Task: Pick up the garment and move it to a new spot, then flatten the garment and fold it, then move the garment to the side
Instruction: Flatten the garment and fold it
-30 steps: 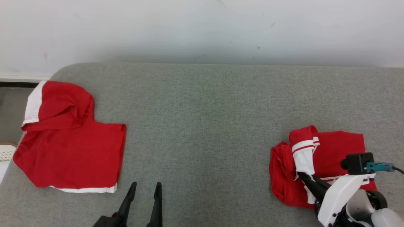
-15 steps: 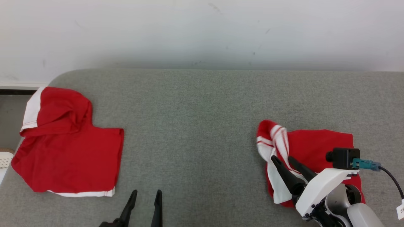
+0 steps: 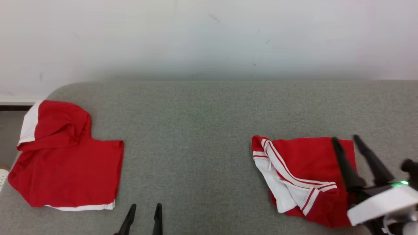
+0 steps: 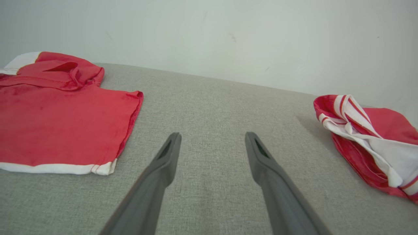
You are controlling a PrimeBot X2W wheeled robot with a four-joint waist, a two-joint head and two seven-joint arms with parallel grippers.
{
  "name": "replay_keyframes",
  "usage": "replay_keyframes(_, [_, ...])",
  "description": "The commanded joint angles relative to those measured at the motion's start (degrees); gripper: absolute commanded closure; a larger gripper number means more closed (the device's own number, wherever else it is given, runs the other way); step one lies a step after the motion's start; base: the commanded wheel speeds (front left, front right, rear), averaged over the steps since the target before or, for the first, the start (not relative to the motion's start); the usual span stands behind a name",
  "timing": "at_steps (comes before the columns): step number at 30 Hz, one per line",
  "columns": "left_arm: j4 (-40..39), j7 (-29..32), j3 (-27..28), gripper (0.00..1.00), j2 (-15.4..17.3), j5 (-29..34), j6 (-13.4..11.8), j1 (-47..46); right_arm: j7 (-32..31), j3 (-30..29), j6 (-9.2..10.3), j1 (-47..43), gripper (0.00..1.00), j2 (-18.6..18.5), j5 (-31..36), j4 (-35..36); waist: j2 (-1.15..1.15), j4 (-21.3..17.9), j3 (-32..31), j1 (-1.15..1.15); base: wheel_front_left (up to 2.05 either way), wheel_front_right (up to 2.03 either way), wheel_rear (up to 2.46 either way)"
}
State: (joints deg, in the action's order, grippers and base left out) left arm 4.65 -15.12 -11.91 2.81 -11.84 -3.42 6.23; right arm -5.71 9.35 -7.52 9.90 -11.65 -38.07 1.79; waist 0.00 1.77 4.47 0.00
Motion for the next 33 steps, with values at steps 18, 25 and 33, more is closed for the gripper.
replay_keyframes(18, [-2.74, -0.02, 2.44, 0.00, 0.18, 1.48, -0.19, 3.19, 19.70, -4.48, 0.08, -8.20, 0.06, -5.40, 16.15, -18.07, 0.00, -0.73, -3.32, 0.00, 0.00, 0.00, 0.00])
replay_keyframes(25, [-2.60, -0.02, 2.81, 0.00, 0.18, 2.06, 0.24, 2.16, 20.18, 1.60, 0.08, -3.47, 1.00, -4.76, 16.56, -27.22, 0.00, 0.62, -2.09, 0.00, 0.00, 0.00, 0.00])
replay_keyframes(33, [-2.56, -0.03, 2.79, 0.00, 0.18, 2.06, 0.14, 1.54, 20.78, 8.89, 0.08, 2.29, 1.00, -2.54, 15.67, -35.44, 0.00, 2.86, -0.95, 0.00, 0.00, 0.00, 0.00])
